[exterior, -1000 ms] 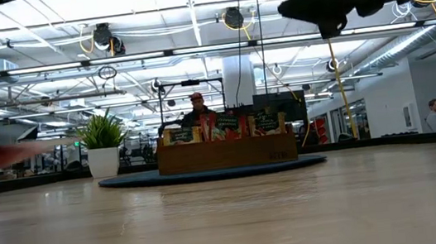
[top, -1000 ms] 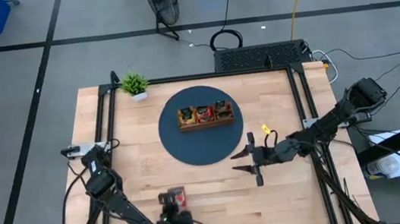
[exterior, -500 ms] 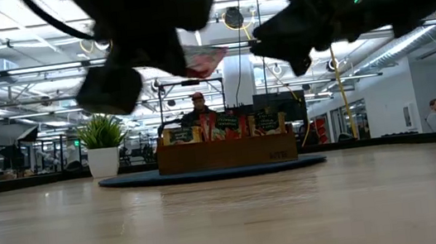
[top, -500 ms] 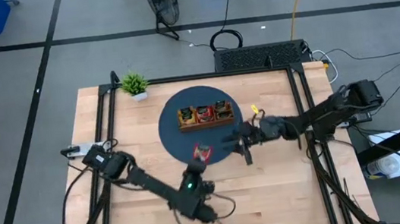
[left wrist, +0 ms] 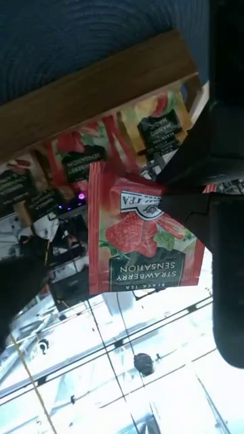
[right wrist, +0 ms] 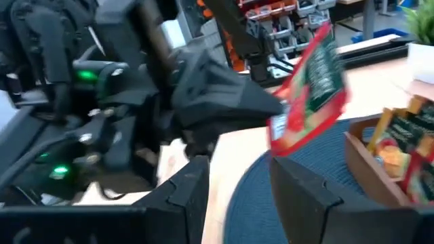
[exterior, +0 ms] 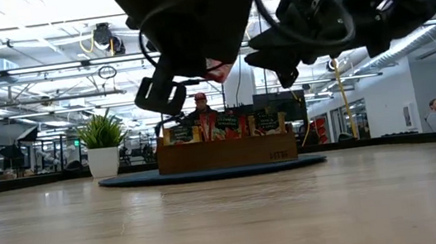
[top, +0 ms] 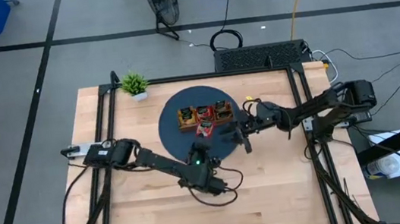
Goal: Pick & Place Tea
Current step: Put the red tea bag into the middle section of the wooden organizer
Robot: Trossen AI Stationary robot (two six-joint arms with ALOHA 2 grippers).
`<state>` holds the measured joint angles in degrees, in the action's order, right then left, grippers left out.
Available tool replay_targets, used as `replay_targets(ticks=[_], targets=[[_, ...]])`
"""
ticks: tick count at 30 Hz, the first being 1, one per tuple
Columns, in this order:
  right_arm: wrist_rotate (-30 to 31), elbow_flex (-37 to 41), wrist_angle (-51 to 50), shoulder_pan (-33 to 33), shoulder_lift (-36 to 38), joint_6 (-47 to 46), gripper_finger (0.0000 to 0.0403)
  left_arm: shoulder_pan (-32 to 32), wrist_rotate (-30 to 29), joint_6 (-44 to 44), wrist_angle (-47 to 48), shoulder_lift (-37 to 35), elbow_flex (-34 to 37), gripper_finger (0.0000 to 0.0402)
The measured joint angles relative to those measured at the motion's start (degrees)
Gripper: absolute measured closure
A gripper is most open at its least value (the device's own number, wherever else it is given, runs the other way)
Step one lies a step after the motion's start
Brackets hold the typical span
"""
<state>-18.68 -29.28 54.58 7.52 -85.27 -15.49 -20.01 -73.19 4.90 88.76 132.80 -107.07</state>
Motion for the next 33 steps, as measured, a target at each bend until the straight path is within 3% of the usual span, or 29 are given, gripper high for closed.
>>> replay_targets(ticks=[10,25,29,33], targets=[[-4.1,0.0,1.0,3.5,0.0,0.1,0.0261,-2.6,1.2,-14.7,-14.1,0.0,0.0,0.0392],[-5.5,0.0,0.4,3.3,0.0,-0.5,0.0266,-2.5,0.7,-18.6,-18.1,0.0,0.0,0.0392],[-5.5,0.0,-0.2,3.3,0.0,-0.3,0.0294,-2.5,0.7,-21.0,-20.4,0.0,0.0,0.0392],[-5.7,0.0,-0.8,3.3,0.0,1.2,0.0356,-2.5,1.1,-21.7,-22.0,-0.1,0.0,0.0392]])
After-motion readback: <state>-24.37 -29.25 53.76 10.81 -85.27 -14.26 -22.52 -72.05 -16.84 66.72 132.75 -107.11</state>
